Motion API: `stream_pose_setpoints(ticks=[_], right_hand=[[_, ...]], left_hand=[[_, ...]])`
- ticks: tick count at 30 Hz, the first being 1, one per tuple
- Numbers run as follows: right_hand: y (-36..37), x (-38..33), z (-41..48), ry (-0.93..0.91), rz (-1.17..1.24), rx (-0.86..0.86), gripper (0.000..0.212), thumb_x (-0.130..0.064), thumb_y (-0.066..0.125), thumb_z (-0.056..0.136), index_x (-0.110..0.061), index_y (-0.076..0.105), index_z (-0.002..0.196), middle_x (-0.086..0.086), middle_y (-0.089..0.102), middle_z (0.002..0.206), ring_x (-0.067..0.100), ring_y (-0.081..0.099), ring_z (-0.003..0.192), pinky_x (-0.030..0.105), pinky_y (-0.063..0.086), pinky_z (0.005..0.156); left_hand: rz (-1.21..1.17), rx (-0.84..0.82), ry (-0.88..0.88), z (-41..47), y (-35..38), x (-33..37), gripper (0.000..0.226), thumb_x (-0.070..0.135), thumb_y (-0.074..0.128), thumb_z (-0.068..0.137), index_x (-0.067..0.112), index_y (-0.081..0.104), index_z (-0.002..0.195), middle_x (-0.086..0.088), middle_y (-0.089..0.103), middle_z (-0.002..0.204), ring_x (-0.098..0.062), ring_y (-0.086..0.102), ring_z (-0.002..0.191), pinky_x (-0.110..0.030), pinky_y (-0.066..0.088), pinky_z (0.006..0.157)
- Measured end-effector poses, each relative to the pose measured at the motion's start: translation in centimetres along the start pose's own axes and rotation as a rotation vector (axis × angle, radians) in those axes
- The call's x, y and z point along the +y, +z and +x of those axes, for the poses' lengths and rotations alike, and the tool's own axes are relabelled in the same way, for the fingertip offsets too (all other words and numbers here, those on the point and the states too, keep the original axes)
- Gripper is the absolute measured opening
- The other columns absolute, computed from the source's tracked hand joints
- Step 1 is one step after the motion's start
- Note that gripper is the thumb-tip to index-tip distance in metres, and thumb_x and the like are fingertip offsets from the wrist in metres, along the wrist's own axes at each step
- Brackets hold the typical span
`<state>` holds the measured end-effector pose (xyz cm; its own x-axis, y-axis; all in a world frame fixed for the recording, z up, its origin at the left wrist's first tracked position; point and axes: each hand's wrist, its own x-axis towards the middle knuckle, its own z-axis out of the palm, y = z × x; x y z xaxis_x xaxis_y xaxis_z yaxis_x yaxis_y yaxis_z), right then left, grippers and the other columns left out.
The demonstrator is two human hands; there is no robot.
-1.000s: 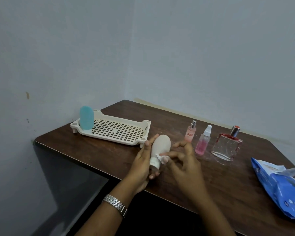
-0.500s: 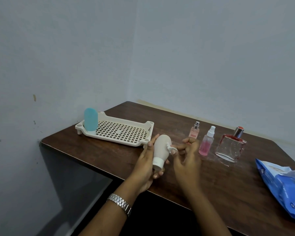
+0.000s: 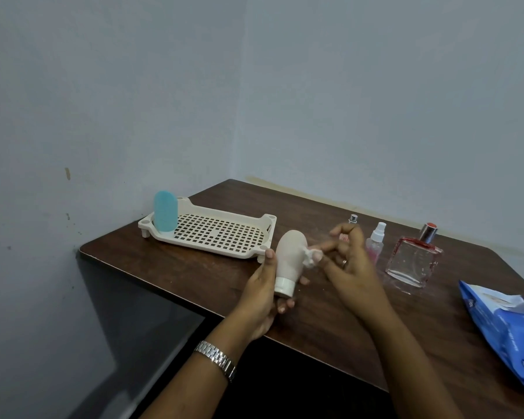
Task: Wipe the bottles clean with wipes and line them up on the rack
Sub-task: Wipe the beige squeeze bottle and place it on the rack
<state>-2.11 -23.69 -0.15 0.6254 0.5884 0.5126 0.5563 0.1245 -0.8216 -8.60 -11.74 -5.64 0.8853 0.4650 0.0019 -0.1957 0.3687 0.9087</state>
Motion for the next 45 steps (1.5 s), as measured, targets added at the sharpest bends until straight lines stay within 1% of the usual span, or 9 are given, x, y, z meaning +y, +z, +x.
stream_pose_setpoints(ticks=[4,9,14,25,28,34,37,40,45], right_hand=[[0.8,1.6,1.0,-0.024,-0.126,0.192,0.047,0.003,0.056,0.088,-0.036,0.038,0.106,0.002,0.064,0.093,0.012,0.063,0.087,0.032,0.054,0.077],[3.6,3.2,-0.2,0.136,0.15,0.282,0.047,0.005,0.048,0.091,-0.033,0.035,0.115,0.014,0.057,0.105,0.014,0.062,0.081,0.032,0.055,0.073],[5.1,3.4,-1.8,0.2,0.354,0.294,0.048,0.011,0.05,0.088,-0.03,0.038,0.111,0.005,0.059,0.088,0.013,0.057,0.061,0.029,0.05,0.056],[4.4,3.1,-3.3,0.065,0.003,0.191,0.051,0.013,0.06,0.081,-0.028,0.037,0.103,0.002,0.066,0.077,0.01,0.067,0.069,0.019,0.051,0.068],[3.8,2.7,-3.3,0.029,-0.069,0.127,0.053,0.011,0.062,0.08,-0.029,0.036,0.103,0.002,0.066,0.076,0.008,0.067,0.07,0.014,0.049,0.067],[2.8,1.7,-3.6,0.004,-0.142,-0.025,0.054,0.008,0.061,0.083,-0.032,0.034,0.108,0.004,0.067,0.079,0.012,0.068,0.075,0.021,0.053,0.071],[2.1,1.2,-3.3,0.079,0.074,-0.04,0.056,0.012,0.058,0.083,-0.029,0.033,0.111,0.003,0.068,0.078,0.012,0.069,0.081,0.02,0.052,0.072],[1.7,1.1,-3.0,0.175,0.36,0.048,0.055,0.015,0.053,0.084,-0.027,0.035,0.113,0.003,0.067,0.076,0.014,0.066,0.072,0.024,0.055,0.067],[2.3,1.2,-2.5,0.153,0.343,0.107,0.061,0.012,0.054,0.086,-0.03,0.034,0.125,0.001,0.07,0.087,0.015,0.068,0.081,0.025,0.055,0.072]], left_hand=[[-0.015,-0.025,0.012,-0.3,0.0,0.2,0.063,0.06,0.034,0.084,0.014,0.053,0.122,-0.012,0.073,0.091,-0.012,0.048,0.038,-0.016,0.032,0.033],[-0.055,0.0,0.011,-0.3,-0.1,0.3,0.062,0.058,0.04,0.08,0.017,0.05,0.124,-0.004,0.066,0.075,-0.013,0.054,0.041,-0.016,0.036,0.034],[-0.118,0.033,-0.02,-0.1,-0.4,0.5,0.05,0.052,0.034,0.096,0.012,0.057,0.117,-0.005,0.069,0.068,-0.012,0.053,0.04,-0.015,0.037,0.034],[-0.125,0.098,0.026,-0.2,-0.1,0.5,0.051,0.049,0.036,0.097,0.006,0.063,0.091,-0.018,0.067,0.077,-0.016,0.052,0.039,-0.016,0.032,0.031],[-0.091,0.121,0.056,-0.4,0.0,0.4,0.052,0.05,0.035,0.097,0.006,0.062,0.098,-0.018,0.07,0.079,-0.016,0.052,0.039,-0.017,0.03,0.031],[-0.025,0.157,0.126,-0.4,0.2,0.0,0.056,0.055,0.038,0.089,0.01,0.056,0.116,-0.011,0.071,0.072,-0.014,0.051,0.038,-0.017,0.029,0.032],[-0.019,0.179,0.132,-0.3,0.3,-0.2,0.062,0.058,0.041,0.079,0.01,0.059,0.113,-0.006,0.071,0.072,-0.013,0.059,0.049,-0.018,0.037,0.036],[0.012,0.181,0.115,-0.1,0.2,-0.5,0.071,0.061,0.043,0.074,0.009,0.058,0.119,-0.01,0.07,0.086,-0.012,0.061,0.058,-0.016,0.042,0.043],[0.033,0.096,0.093,-0.1,0.1,-0.5,0.078,0.062,0.039,0.076,0.015,0.048,0.136,-0.006,0.065,0.082,-0.004,0.054,0.045,-0.016,0.037,0.04]])
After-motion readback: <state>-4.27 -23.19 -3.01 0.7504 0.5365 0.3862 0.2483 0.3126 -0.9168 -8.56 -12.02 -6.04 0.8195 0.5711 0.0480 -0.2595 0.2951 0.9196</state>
